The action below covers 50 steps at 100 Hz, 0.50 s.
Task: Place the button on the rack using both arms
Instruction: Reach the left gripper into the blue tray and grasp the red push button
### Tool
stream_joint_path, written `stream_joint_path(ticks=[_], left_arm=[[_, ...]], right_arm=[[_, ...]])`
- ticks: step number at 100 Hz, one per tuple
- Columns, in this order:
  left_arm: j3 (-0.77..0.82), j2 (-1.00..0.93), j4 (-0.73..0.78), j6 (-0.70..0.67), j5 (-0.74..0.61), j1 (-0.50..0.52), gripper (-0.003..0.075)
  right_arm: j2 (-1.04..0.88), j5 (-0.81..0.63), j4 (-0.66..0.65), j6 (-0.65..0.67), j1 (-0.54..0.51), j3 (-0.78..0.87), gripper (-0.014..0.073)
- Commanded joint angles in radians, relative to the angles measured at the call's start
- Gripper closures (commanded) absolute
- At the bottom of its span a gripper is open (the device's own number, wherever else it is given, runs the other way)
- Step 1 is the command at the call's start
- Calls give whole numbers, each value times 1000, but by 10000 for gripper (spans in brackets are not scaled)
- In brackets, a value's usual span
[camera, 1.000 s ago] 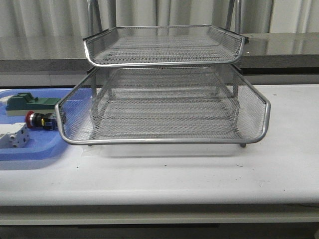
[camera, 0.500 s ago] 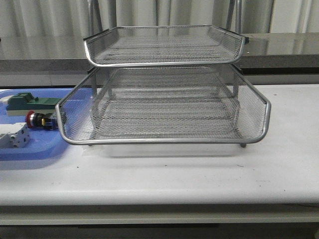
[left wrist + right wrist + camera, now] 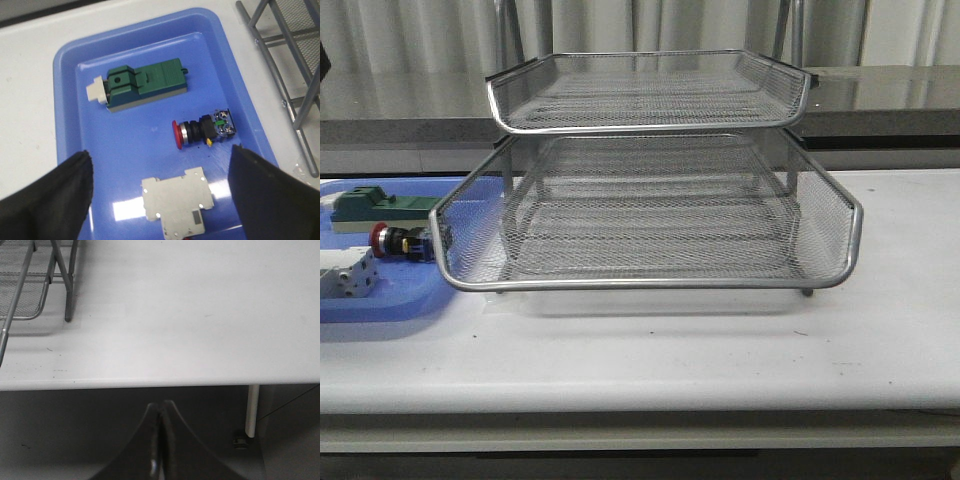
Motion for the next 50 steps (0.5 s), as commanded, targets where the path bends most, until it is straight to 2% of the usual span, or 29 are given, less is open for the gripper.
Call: stream_joint_path(ticks=[1,7,28,50], left_arm=[[-80,-14,-15,122,-42,-7,174],[-140,20,-17,223,-3,-7,174],[-362,182,-30,387,179,-7,174],[-568,361,-123,545,308,-7,174]], right_arm=[[4,-59,-25,-1,1,-33,662],[4,-59,-25,-1,1,-33,662],[4,-59,-25,-1,1,-33,662],[4,-59,-25,-1,1,-33,662]])
